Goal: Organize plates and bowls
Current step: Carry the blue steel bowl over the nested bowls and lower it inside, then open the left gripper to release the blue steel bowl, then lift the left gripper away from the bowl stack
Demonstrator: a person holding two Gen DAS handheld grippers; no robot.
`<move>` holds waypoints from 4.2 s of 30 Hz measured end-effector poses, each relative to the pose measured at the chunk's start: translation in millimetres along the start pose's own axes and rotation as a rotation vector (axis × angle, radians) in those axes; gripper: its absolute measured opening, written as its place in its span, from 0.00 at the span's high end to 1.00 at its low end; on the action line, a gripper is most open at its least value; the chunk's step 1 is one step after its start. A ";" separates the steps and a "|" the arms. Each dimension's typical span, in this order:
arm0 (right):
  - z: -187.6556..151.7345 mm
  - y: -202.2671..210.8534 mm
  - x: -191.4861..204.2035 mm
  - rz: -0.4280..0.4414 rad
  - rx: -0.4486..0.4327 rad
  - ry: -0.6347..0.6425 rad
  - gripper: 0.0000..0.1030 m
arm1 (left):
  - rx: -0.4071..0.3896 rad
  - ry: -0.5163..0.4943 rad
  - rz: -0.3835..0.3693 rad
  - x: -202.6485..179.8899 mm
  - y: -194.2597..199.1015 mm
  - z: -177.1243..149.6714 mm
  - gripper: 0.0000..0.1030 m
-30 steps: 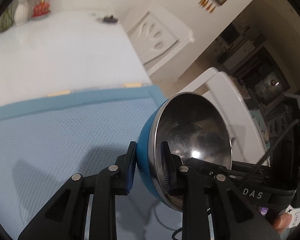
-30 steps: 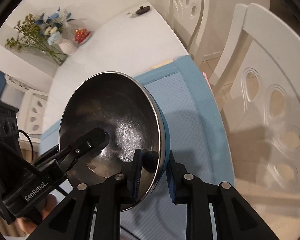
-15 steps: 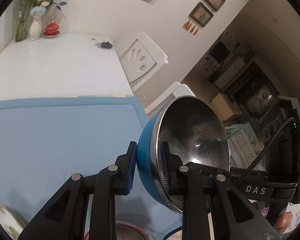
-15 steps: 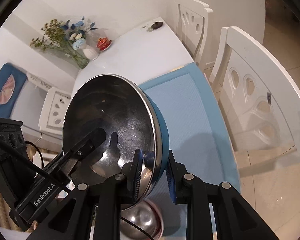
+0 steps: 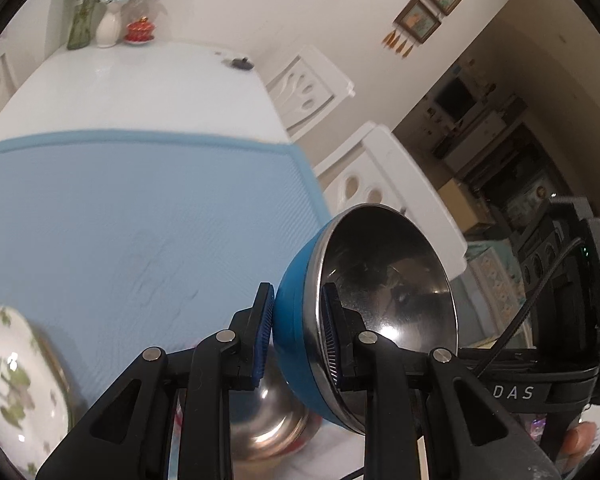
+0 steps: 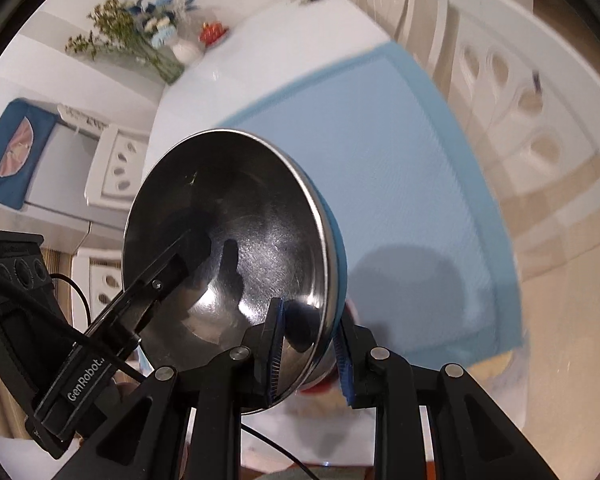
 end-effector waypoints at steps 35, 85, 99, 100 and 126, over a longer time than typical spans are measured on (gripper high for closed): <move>-51.8 -71.1 -17.8 -0.166 0.117 0.091 0.77 | 0.148 0.120 0.040 35.8 -22.0 -96.6 0.79; -65.0 -13.7 -16.8 -0.016 -0.050 0.181 0.76 | 0.058 0.074 0.099 39.8 25.1 -80.5 0.70; -68.8 47.6 -12.5 0.107 -0.150 0.327 0.33 | -0.012 0.173 0.217 3.7 47.4 -78.4 0.40; -66.9 48.4 -12.9 0.111 -0.149 0.334 0.33 | -0.017 0.180 0.219 2.3 50.1 -79.4 0.37; -35.7 -26.2 -31.5 0.008 -0.099 0.410 0.33 | 0.065 0.340 0.217 41.8 34.0 -136.9 0.37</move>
Point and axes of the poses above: each gripper's, at about its wrist camera, not at the fingertips, and y roughly against the way its jaws point, x to its left, z to its top, the point moved 6 cm from there along -y, roughly the way its jaws point, and after that the axes turned 11 degrees about -y, right-handed, at the moved point
